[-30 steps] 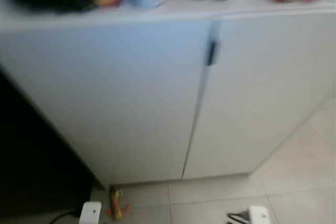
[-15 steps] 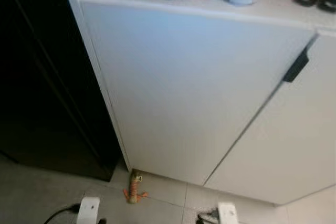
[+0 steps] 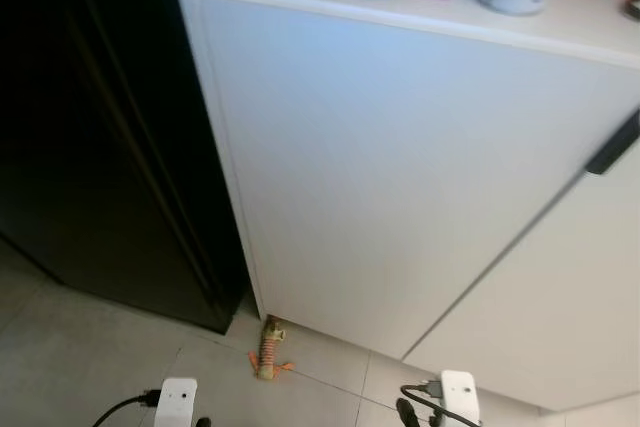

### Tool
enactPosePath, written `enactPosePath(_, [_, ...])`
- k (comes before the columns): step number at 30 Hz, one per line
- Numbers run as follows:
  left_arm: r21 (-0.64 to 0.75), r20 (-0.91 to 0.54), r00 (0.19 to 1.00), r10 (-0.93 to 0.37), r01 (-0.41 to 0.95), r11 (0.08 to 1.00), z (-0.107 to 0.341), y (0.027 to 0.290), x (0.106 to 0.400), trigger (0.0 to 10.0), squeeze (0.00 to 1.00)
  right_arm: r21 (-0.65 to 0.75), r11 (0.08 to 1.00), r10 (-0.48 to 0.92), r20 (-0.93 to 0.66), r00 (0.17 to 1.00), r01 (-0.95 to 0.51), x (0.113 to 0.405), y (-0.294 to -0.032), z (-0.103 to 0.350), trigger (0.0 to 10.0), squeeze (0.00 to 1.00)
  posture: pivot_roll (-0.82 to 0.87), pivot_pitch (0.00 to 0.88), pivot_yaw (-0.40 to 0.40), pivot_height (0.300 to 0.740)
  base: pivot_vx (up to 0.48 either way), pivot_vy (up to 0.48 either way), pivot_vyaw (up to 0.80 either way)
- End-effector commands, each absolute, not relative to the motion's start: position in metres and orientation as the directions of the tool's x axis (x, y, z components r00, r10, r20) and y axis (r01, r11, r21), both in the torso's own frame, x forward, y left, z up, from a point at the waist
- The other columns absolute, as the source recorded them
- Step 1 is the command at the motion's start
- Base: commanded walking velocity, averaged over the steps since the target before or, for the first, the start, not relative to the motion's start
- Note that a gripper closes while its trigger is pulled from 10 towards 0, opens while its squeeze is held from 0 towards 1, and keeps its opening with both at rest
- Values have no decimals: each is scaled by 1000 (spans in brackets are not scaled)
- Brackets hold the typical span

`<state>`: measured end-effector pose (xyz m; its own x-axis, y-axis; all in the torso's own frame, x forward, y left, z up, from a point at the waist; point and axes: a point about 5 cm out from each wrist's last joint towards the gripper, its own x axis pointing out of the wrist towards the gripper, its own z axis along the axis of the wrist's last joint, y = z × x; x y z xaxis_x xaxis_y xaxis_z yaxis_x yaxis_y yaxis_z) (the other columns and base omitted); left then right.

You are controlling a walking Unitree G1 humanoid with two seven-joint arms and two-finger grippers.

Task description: Restocking fridge

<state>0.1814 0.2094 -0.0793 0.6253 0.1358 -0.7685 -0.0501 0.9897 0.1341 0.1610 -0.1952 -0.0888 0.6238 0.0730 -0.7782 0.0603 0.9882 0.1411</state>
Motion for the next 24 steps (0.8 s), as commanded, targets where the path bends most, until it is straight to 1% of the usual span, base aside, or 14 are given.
enactPosePath(1, [138,-798,585,145,-57,989,-85,211,169,10000,0,146,986,64,-788,612,85,157,-199,-90,10000,0,-199,130,-32,740,0,0,0])
enactPosePath(7, [144,-798,585,146,-50,988,-84,213,171,10000,0,147,984,58,-789,612,97,160,-199,-89,10000,0,-190,131,-25,740,0,0,0])
enactPosePath(13, [143,-797,587,143,-48,989,-84,214,172,10000,0,164,982,73,-784,616,93,163,-185,-90,10000,0,-186,122,-19,740,0,0,0])
enactPosePath(15, [139,-799,585,140,-46,989,-84,213,172,10000,0,173,981,84,-782,617,85,164,-176,-91,10000,0,-186,118,-19,740,0,0,0])
enactPosePath(18, [136,-800,585,137,-45,990,-84,213,172,10000,0,177,981,90,-779,620,80,164,-171,-91,10000,0,-186,118,-19,740,0,0,0])
enactPosePath(21, [131,-802,584,129,-39,991,-84,212,172,10000,0,178,981,92,-777,623,77,162,-171,-92,10000,0,-189,110,-14,740,0,0,0])
enactPosePath(24, [130,-804,581,124,-32,991,-85,212,171,10000,0,174,982,89,-776,624,77,154,-177,-93,10000,0,-190,105,-12,740,0,0,0])
